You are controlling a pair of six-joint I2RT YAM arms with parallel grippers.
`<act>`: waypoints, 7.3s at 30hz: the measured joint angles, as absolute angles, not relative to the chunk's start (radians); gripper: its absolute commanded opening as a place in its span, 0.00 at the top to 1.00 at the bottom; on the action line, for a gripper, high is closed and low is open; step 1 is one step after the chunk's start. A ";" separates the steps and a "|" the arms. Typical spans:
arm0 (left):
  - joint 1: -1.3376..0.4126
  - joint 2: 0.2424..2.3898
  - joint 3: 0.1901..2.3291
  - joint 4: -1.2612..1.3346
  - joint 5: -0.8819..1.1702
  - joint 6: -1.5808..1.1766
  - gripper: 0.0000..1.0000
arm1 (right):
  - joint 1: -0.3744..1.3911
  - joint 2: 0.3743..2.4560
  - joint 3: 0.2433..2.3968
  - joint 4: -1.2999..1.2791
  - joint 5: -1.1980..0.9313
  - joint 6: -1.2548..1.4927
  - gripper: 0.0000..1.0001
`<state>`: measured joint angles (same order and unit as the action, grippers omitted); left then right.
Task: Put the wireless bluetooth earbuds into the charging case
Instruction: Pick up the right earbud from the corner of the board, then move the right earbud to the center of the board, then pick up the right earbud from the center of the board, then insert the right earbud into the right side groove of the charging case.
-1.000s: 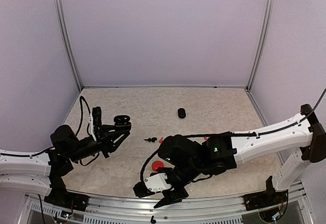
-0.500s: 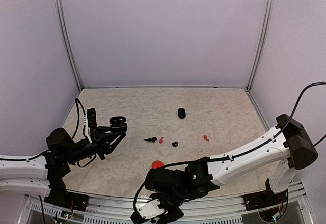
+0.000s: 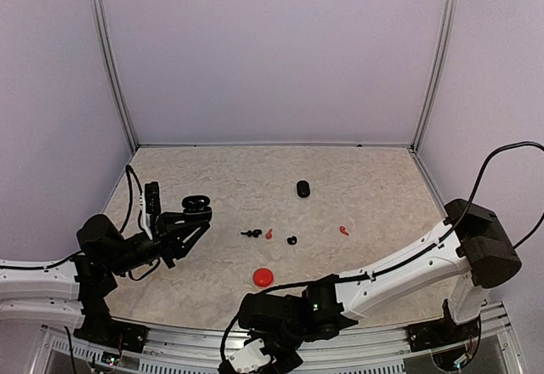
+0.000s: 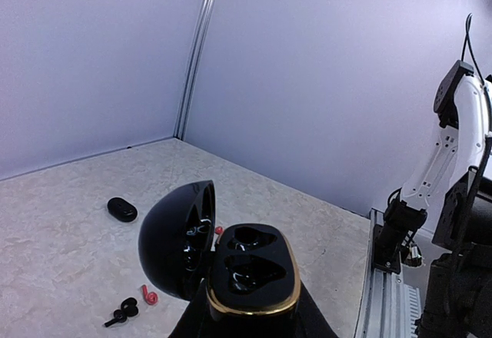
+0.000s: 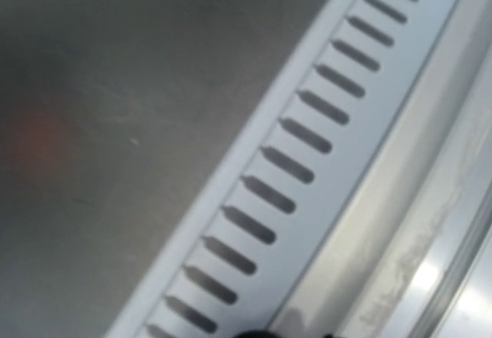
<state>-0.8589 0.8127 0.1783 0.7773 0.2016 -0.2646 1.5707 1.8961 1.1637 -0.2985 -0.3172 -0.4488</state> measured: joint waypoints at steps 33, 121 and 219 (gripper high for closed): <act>-0.859 0.837 0.171 0.778 0.202 -0.260 0.97 | 1.562 1.909 1.145 -0.242 -0.189 -0.430 0.87; -0.849 0.775 0.139 0.829 0.179 -0.257 0.97 | 1.203 1.719 1.512 -0.724 0.076 -0.022 0.84; -1.039 0.991 0.179 1.090 -0.049 0.165 1.00 | 1.274 1.642 1.303 0.197 0.027 0.126 0.82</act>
